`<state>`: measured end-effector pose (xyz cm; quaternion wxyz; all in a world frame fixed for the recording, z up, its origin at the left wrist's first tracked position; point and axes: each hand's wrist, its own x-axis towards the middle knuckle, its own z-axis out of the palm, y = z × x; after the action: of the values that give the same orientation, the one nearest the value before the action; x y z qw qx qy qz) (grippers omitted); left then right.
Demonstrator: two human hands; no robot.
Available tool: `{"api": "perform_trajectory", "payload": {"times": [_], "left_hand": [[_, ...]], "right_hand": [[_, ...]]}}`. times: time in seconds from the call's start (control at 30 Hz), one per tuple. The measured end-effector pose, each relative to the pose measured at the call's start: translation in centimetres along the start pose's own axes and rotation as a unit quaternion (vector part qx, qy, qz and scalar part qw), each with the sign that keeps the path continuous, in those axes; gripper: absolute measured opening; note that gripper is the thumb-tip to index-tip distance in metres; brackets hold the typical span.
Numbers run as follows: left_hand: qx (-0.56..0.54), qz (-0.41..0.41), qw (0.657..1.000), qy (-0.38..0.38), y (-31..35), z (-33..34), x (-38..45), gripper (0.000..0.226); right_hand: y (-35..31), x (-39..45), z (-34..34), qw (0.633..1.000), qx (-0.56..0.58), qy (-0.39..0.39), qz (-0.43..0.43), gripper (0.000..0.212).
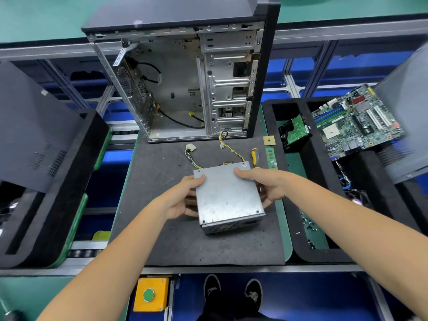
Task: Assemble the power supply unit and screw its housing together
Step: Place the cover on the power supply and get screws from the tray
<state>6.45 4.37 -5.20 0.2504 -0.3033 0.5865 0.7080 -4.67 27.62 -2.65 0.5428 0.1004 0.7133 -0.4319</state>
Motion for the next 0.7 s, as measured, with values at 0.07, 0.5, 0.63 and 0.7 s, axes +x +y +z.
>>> {"api": "perform_trajectory", "payload": {"times": [0.07, 0.5, 0.63, 0.7], "left_hand": [[0.005, 0.004, 1.000, -0.008, -0.1, -0.2, 0.0, 0.053], [0.001, 0.005, 1.000, -0.023, -0.2, -0.6, 0.2, 0.068], [0.002, 0.008, 1.000, -0.025, -0.4, -0.7, 0.4, 0.072], [0.003, 0.010, 1.000, -0.025, -0.5, -0.6, 0.4, 0.073]], "right_hand": [[0.0, 0.1, 0.0, 1.000, -0.007, 0.002, 0.002, 0.068], [-0.3, 0.3, -3.0, 0.996, 0.013, -0.086, -0.029, 0.060], [0.0, 0.7, -3.1, 0.997, 0.008, -0.073, -0.037, 0.059], [0.2, 0.8, -3.0, 0.997, 0.002, -0.067, -0.043, 0.057]]}}
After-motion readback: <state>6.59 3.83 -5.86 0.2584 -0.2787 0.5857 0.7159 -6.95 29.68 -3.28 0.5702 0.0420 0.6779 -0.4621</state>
